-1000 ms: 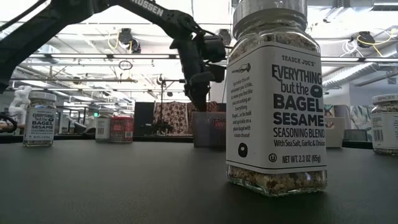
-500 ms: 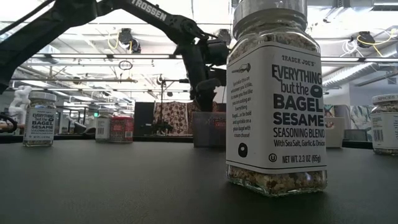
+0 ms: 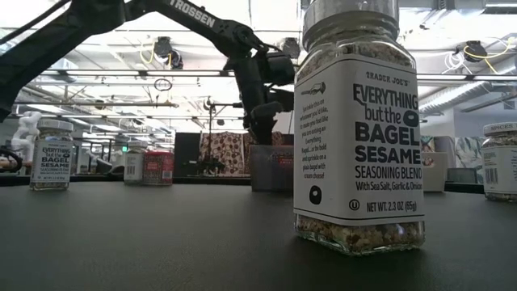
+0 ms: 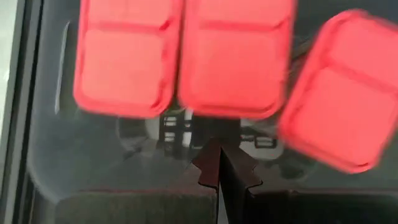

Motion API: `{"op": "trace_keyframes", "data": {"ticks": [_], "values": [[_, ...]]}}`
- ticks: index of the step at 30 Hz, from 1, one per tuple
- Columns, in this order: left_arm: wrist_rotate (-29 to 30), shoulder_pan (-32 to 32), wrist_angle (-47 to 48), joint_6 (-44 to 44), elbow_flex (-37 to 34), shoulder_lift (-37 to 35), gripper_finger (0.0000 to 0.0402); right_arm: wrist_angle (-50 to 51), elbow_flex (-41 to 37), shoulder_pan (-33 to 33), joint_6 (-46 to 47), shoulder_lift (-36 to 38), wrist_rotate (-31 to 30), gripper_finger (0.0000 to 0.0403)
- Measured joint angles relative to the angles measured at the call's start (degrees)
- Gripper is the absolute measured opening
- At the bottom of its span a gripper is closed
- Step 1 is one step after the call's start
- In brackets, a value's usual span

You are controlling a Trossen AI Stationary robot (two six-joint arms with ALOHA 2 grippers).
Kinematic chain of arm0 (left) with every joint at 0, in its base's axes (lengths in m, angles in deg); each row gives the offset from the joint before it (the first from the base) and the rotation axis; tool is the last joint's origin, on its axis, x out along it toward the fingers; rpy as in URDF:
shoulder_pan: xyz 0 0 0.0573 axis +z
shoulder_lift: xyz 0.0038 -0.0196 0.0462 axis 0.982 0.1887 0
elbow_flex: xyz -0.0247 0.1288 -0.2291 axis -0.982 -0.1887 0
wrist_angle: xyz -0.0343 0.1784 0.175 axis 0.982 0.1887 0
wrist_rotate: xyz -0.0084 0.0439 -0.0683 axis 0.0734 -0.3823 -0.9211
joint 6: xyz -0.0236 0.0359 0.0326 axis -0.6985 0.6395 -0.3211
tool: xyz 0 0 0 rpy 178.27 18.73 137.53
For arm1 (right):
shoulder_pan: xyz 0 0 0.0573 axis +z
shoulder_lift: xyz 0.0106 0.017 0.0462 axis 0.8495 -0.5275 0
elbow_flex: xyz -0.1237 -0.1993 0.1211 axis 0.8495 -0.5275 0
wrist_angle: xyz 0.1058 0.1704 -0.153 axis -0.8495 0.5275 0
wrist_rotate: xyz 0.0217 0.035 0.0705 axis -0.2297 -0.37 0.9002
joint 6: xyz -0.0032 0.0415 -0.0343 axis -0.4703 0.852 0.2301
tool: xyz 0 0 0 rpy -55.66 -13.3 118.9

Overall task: Sort spices by type
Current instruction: Adjust the red seasoning cans in the black transparent bin

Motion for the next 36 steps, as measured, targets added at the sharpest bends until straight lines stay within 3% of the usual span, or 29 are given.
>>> {"op": "trace_keyframes", "data": {"ticks": [6, 17, 28, 36], "values": [[4.26, 1.16, -2.76, -0.04, 0.00, 0.02, 0.0004, 0.00, 0.00, -0.01, -0.02, 0.00, 0.00, 0.0345], [4.29, 1.90, -7.43, -0.01, 0.00, 0.02, 0.0004, 0.02, 0.00, 0.00, 0.09, 0.00, 0.00, 0.0345], [5.64, 1.64, -1.31, -0.60, 0.00, -3.01, 0.0004, 0.02, 0.00, -0.02, 0.00, 0.00, 0.02, 0.0345], [-0.30, -2.87, 6.03, -1.60, 0.00, -4.26, 0.0004, 0.00, 0.00, 0.00, 0.02, 0.00, 0.00, 0.0345]]}}
